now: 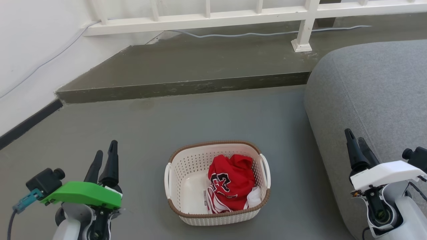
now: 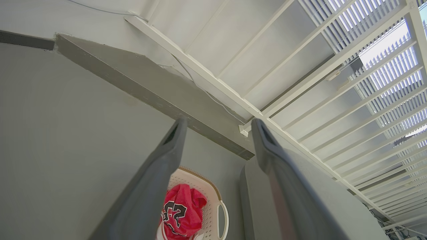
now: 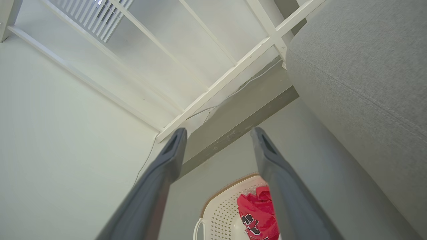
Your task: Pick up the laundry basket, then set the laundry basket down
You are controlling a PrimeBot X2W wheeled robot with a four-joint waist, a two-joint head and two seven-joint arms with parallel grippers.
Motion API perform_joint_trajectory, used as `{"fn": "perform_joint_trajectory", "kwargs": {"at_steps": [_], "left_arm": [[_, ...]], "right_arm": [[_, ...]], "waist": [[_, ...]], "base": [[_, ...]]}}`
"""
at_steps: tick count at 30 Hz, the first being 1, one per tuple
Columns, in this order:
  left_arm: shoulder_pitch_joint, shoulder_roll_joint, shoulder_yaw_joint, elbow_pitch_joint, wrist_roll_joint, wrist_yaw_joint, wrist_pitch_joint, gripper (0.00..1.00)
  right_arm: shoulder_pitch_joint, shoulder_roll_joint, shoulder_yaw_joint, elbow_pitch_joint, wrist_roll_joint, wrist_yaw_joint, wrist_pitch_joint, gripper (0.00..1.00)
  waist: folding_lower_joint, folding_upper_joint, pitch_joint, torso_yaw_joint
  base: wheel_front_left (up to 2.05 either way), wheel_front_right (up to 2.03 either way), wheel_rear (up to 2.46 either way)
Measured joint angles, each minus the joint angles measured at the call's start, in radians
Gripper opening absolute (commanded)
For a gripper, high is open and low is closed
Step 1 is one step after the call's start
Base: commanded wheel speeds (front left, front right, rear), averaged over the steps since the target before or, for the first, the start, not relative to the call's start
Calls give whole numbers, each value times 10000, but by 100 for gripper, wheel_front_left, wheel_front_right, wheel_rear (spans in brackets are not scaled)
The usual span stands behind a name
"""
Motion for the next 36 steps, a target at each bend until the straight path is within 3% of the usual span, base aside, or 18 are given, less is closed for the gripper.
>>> {"fn": "perform_joint_trajectory", "kwargs": {"at_steps": [22, 36], "left_arm": [[-30, 178, -846, -6, 3400, 433, -619, 100], [-33, 142, -1120, 186, 4834, 667, -1041, 100]], "right_arm": [[-267, -236, 805, 142, -2742, -449, -702, 100], [-337, -370, 1212, 257, -4343, -612, -1091, 100]], "waist": [[0, 0, -75, -45], [0, 0, -101, -83]], "base": [[0, 0, 0], [0, 0, 0]]}}
